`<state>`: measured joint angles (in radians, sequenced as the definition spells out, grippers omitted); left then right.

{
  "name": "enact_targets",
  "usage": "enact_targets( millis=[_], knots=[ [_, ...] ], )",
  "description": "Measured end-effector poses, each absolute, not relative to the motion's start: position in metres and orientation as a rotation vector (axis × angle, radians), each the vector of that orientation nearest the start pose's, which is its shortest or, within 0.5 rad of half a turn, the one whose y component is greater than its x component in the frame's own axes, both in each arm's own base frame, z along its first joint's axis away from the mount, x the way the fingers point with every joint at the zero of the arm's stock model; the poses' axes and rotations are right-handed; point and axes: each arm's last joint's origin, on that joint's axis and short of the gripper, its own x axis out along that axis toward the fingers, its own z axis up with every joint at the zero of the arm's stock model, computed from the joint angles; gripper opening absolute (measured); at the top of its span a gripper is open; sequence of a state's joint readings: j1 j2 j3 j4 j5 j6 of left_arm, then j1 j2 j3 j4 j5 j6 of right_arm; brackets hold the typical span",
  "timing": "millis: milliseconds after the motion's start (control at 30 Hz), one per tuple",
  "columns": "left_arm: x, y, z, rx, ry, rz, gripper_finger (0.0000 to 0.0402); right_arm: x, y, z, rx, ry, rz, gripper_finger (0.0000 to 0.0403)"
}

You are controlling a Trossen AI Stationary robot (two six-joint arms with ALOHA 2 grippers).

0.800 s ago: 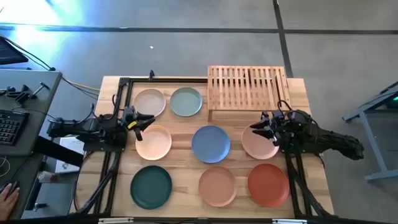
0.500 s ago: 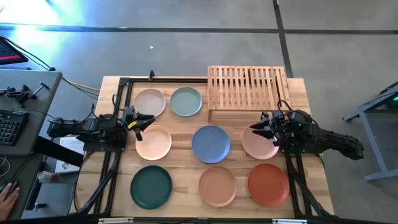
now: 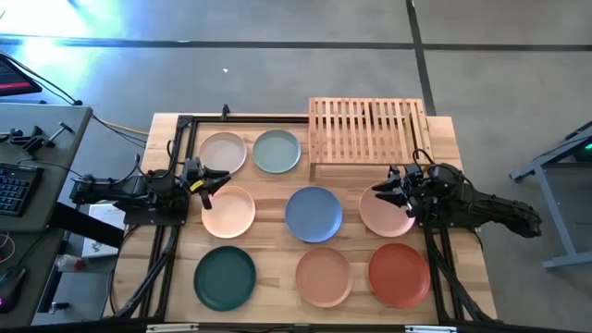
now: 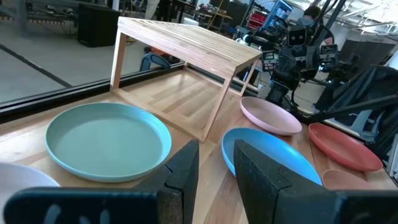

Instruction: Place and stack plates onto a shelf

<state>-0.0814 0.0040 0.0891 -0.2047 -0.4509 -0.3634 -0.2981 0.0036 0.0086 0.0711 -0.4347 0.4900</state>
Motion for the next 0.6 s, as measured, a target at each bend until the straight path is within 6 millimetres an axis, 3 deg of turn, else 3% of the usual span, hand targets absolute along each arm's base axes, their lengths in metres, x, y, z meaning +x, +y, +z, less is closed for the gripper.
enact_targets(
  millis=[600],
  knots=[
    [0.0889,0.0054,0.174,-0.327,0.048,0.386,0.009,0.0939,-0.0163,0.1727,0.462,-0.037,0.144,0.0121]
  ],
)
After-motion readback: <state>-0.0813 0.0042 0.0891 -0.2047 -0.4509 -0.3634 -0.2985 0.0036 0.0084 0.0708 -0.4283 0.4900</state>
